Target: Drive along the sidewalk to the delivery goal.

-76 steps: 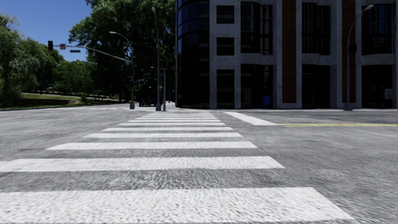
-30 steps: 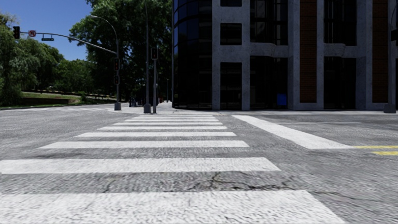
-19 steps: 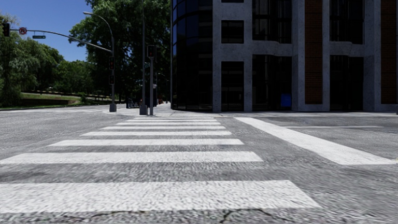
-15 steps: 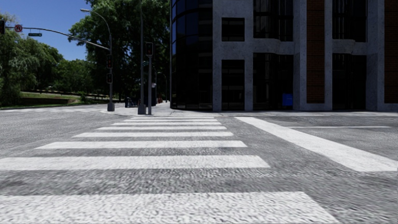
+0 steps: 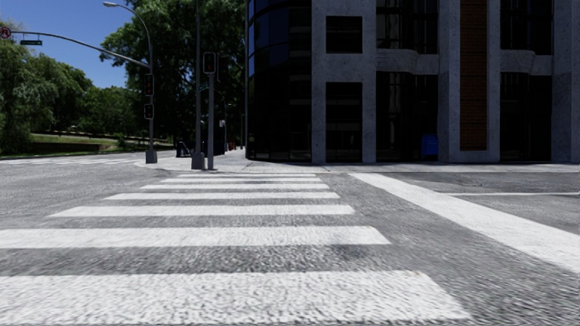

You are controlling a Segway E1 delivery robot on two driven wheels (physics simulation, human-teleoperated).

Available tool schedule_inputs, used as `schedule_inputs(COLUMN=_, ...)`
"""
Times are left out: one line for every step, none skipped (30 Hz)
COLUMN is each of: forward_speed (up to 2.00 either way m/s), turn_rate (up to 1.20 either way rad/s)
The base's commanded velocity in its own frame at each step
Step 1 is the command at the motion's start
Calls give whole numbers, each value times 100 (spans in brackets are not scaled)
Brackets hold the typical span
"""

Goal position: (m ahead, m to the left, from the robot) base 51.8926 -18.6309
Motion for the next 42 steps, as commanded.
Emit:
schedule_inputs(forward_speed=200, turn_rate=0)
schedule_inputs(forward_speed=200, turn_rate=0)
schedule_inputs(forward_speed=200, turn_rate=0)
schedule_inputs(forward_speed=200, turn_rate=0)
schedule_inputs(forward_speed=200, turn_rate=0)
schedule_inputs(forward_speed=200, turn_rate=0)
schedule_inputs(forward_speed=200, turn_rate=0)
schedule_inputs(forward_speed=200, turn_rate=0)
schedule_inputs(forward_speed=200, turn_rate=0)
schedule_inputs(forward_speed=200, turn_rate=0)
schedule_inputs(forward_speed=200, turn_rate=0)
schedule_inputs(forward_speed=200, turn_rate=0)
schedule_inputs(forward_speed=200, turn_rate=0)
schedule_inputs(forward_speed=200, turn_rate=0)
schedule_inputs(forward_speed=200, turn_rate=0)
schedule_inputs(forward_speed=200, turn_rate=0)
schedule_inputs(forward_speed=200, turn_rate=0)
schedule_inputs(forward_speed=200, turn_rate=0)
schedule_inputs(forward_speed=200, turn_rate=0)
schedule_inputs(forward_speed=200, turn_rate=0)
schedule_inputs(forward_speed=200, turn_rate=0)
schedule_inputs(forward_speed=200, turn_rate=0)
schedule_inputs(forward_speed=200, turn_rate=0)
schedule_inputs(forward_speed=200, turn_rate=0)
schedule_inputs(forward_speed=200, turn_rate=0)
schedule_inputs(forward_speed=200, turn_rate=0)
schedule_inputs(forward_speed=200, turn_rate=0)
schedule_inputs(forward_speed=200, turn_rate=0)
schedule_inputs(forward_speed=200, turn_rate=0)
schedule_inputs(forward_speed=200, turn_rate=0)
schedule_inputs(forward_speed=200, turn_rate=0)
schedule_inputs(forward_speed=200, turn_rate=0)
schedule_inputs(forward_speed=200, turn_rate=0)
schedule_inputs(forward_speed=200, turn_rate=0)
schedule_inputs(forward_speed=200, turn_rate=0)
schedule_inputs(forward_speed=200, turn_rate=0)
schedule_inputs(forward_speed=200, turn_rate=0)
schedule_inputs(forward_speed=200, turn_rate=0)
schedule_inputs(forward_speed=200, turn_rate=0)
schedule_inputs(forward_speed=200, turn_rate=0)
schedule_inputs(forward_speed=200, turn_rate=0)
schedule_inputs(forward_speed=200, turn_rate=0)
